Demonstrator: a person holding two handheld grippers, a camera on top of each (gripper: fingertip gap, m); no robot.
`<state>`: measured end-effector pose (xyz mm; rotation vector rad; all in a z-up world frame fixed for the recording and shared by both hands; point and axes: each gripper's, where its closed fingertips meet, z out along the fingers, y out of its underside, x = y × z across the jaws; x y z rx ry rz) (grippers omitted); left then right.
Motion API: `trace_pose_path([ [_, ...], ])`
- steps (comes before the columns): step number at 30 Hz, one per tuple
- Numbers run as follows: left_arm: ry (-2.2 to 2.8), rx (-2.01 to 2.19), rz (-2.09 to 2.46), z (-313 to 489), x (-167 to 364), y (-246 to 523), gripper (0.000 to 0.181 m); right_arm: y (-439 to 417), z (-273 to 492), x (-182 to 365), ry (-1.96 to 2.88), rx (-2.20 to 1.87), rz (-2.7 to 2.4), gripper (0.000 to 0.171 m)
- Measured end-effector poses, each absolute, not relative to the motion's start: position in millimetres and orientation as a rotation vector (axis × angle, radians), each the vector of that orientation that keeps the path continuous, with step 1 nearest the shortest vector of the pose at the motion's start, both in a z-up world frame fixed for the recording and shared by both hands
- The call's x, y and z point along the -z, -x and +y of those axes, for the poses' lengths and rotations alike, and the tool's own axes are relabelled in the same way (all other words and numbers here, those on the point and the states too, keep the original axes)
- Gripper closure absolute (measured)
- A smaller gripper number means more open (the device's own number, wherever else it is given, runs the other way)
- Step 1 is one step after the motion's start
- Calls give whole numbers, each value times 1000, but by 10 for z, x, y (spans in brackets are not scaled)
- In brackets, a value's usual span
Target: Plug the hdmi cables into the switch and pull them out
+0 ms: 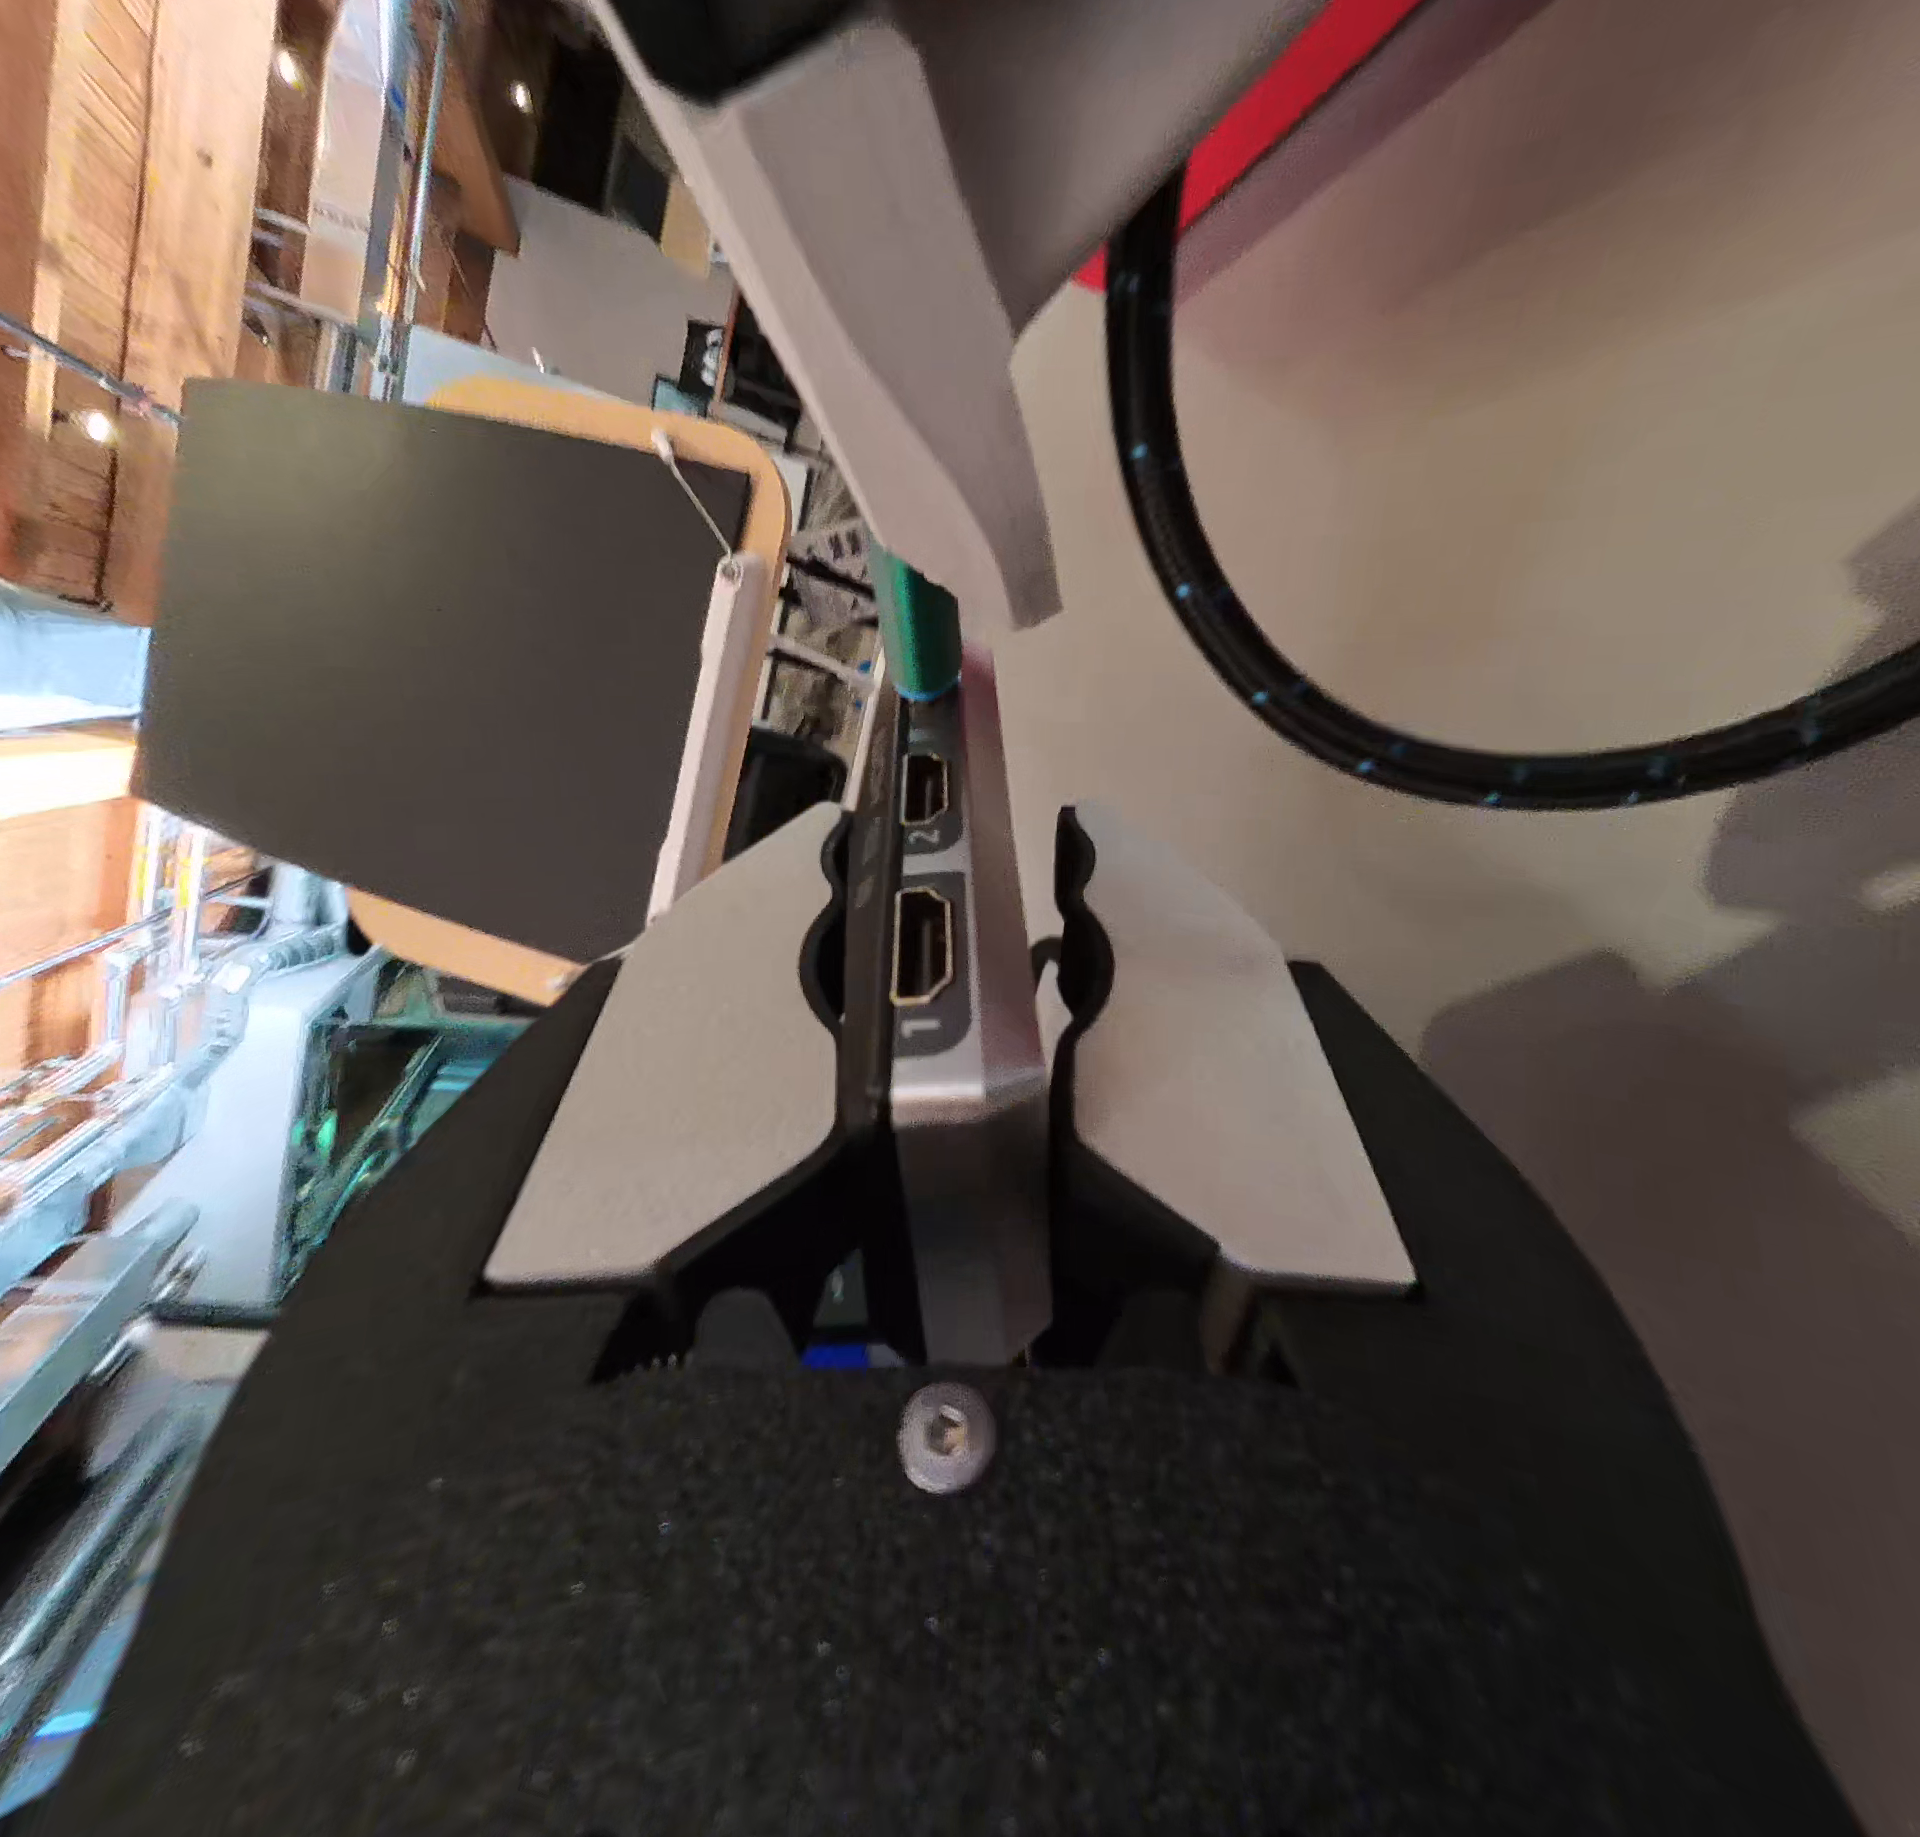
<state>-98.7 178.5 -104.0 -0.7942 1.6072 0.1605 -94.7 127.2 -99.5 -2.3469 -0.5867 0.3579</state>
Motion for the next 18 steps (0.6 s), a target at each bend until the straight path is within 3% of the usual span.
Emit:
trace_pose_path([
  [9, 881, -242, 1628, 1961, 1119, 1044, 145, 955, 1299, 1023, 2288, -543, -568, 153],
  [10, 877, -234, 1635, 1956, 1118, 1056, 145, 951, 1298, 1039, 2294, -545, -572, 165],
  [12, 869, -177, 1651, 1885, 1117, 1063, 145, 969, 1307, 1053, 2292, -575, -571, 166],
  [18, 899, -210, 1580, 1918, 991, 1070, 145, 947, 1331, 946, 2264, -419, -603, 165],
])
